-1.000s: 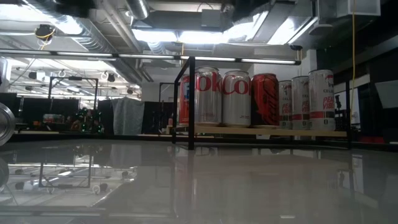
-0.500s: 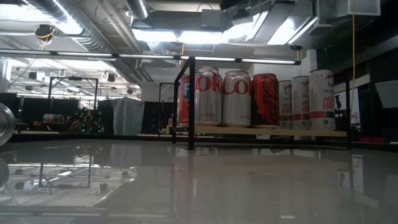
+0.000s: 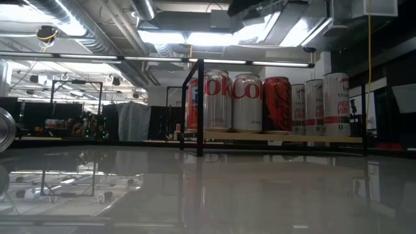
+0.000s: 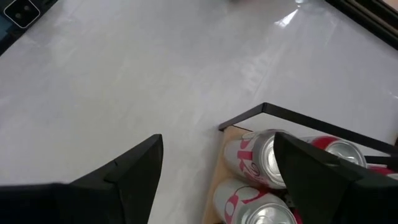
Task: Place canned beverage on shelf
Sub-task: Put the blue soda can on the shelf
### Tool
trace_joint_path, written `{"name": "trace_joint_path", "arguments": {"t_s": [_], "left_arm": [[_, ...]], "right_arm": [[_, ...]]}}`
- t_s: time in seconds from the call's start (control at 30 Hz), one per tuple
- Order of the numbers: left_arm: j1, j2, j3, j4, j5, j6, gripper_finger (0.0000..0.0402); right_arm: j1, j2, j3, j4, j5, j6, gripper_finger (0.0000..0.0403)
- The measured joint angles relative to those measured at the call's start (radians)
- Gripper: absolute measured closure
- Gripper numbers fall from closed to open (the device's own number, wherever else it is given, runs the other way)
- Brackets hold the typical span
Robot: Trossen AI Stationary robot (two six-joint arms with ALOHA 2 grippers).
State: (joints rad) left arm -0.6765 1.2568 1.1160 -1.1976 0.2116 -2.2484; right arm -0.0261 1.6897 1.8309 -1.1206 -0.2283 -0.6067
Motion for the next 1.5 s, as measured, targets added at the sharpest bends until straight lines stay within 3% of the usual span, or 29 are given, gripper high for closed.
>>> {"name": "trace_joint_path", "arguments": {"t_s": [0.2,0.4,0.87,1.27,1.5], "left_arm": [[-0.021,0.059,0.0,-0.013,-0.079,-0.028,0.0083],[-0.026,0.091,0.0,-0.063,-0.048,-0.027,0.0083],[-0.025,0.083,0.001,-0.008,-0.021,-0.019,0.0083],[-0.025,0.002,0.0,0.031,-0.108,-0.028,0.0083],[-0.025,-0.009,0.0,0.011,-0.013,-0.028,0.0083]], "right_arm": [[0.0,0.0,0.0,0.0,0.0,0.0,0.0109],[0.0,0.0,0.0,-0.003,0.0,0.0,0.0109],[0.0,0.0,0.0,-0.003,0.0,-0.001,0.0109],[0.0,0.0,0.0,-0.003,0.0,-0.001,0.0109],[0.0,0.0,0.0,-0.003,0.0,-0.001,0.0109]]}}
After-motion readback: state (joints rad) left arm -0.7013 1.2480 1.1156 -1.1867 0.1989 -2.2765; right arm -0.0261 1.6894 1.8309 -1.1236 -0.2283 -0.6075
